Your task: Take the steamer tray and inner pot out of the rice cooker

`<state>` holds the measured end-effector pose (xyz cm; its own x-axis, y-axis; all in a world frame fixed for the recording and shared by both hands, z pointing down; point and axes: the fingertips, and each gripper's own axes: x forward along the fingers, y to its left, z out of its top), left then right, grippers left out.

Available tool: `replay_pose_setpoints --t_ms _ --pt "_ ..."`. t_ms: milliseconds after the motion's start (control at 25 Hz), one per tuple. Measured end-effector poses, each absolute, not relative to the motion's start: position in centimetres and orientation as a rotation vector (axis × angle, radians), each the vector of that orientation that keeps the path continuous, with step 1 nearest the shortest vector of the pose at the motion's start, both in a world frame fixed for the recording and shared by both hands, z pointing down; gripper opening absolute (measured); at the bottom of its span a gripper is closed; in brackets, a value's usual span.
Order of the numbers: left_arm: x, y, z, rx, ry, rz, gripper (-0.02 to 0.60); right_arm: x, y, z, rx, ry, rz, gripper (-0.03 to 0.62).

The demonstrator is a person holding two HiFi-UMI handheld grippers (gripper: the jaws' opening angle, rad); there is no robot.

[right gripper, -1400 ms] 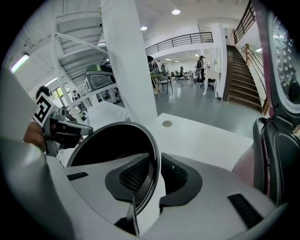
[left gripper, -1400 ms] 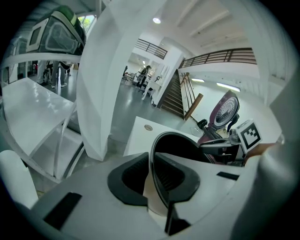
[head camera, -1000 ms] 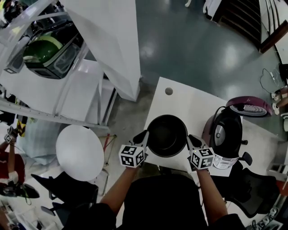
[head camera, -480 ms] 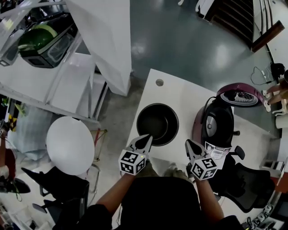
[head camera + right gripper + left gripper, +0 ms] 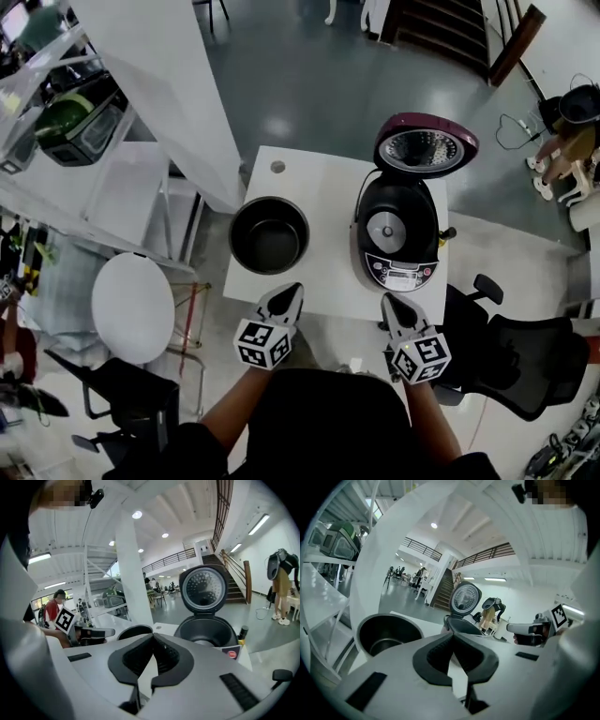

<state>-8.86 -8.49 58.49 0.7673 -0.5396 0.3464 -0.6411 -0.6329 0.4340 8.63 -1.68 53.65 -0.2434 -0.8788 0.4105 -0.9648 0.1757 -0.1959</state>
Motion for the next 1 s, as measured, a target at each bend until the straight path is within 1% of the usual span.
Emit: replay_pose_setpoints --t_ms 200,360,560,800,1000 --pt "-3.0 -0.2 56.1 2.512 -0.863 0.224 0.005 16.0 6.5 50.7 1.959 -2.256 0.458 0.000" --pt "-0.6 5.4 54.7 2.521 -0.934 0.177 0.005 19.8 12.4 50.1 1.973 -2.252 0.422 0.000" --pt "-0.2 11.3 53.7 2.523 -1.007 0.179 0.005 22.4 18.3 50.3 1.994 -2.258 0.440 0.000" --pt "0.2 14.6 51.8 2.580 -1.082 0.210 0.005 25.0 22.1 49.6 2.073 -2.211 0.421 0.000" --pt "-0.7 15.3 50.5 2.601 -1.118 0.189 0.005 25.1 23.1 49.0 2.084 -2.162 0.382 0.000"
